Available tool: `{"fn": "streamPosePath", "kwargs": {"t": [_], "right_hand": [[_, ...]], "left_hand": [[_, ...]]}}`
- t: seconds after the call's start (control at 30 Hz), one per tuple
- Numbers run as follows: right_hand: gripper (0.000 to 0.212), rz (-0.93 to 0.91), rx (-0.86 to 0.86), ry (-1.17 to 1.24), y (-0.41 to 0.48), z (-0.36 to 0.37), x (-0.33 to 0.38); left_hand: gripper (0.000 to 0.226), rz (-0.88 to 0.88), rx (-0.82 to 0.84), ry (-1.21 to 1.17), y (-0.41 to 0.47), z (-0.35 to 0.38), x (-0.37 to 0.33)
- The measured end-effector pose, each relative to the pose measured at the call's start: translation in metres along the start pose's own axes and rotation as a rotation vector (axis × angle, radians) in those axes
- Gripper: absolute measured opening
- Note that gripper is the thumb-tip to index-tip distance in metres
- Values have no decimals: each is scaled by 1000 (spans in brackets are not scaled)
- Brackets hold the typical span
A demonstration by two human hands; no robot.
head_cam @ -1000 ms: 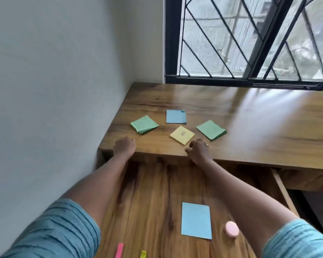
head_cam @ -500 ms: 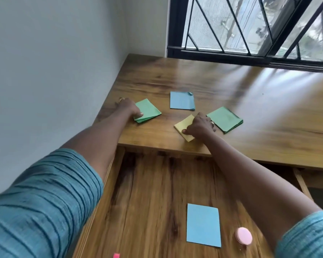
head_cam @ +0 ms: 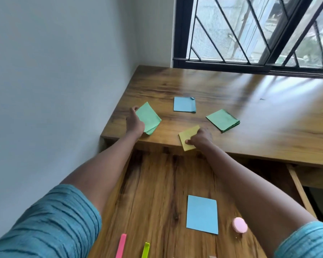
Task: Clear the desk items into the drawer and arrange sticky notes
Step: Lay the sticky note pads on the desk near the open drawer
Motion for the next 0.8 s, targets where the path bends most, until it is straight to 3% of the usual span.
{"fn": "streamPosePath", "kwargs": {"t": [0.17,0.3,0.5,0.67,0.8], "right_hand": [[42,-44,-67,285,-62,7,-31],[21,-58,-28,307,-106,25,-61],[31,76,106,418,-152,68,-102],[25,202,178,459,-173,105,-125],[37,238,190,444,-170,116,-131]], "left_hand": [[60,-94,-23,-219,-66,-28,15],[57,-39,38,-200,-126,-31,43],[58,-58,295,176,-178,-11,106],[54,-191,323,234,-187,0,143],[51,-143,282,315,-178,5,157]]}}
Point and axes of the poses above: each hand's wrist, its own y-axis towards the middle knuckle, its own z-axis out of the palm, x = y × z, the point moved 2 cm from there along y, towards the middle knuckle, and after that the axes turned 2 degrees about -x, right-handed, at the moved point
